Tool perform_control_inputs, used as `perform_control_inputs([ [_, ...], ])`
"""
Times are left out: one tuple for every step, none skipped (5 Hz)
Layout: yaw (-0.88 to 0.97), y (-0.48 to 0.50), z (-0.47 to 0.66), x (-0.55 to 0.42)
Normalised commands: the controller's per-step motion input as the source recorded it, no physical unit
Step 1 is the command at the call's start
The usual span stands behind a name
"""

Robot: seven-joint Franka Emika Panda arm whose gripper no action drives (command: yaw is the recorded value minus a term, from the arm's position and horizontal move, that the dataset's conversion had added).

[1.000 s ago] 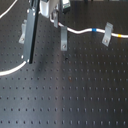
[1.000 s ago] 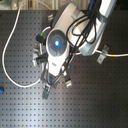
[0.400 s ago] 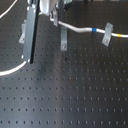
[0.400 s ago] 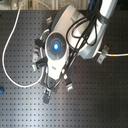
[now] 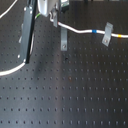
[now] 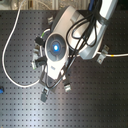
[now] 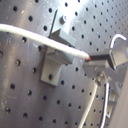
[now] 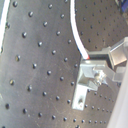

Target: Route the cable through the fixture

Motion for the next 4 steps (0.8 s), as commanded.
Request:
perform_control_inputs([
  [0.25,0.264,0.26,0.033],
  [0.24,0.368,0.28,0.039],
  [0.24,0.152,0.53,0.038],
  [0.19,0.009,0.7,-0.001],
])
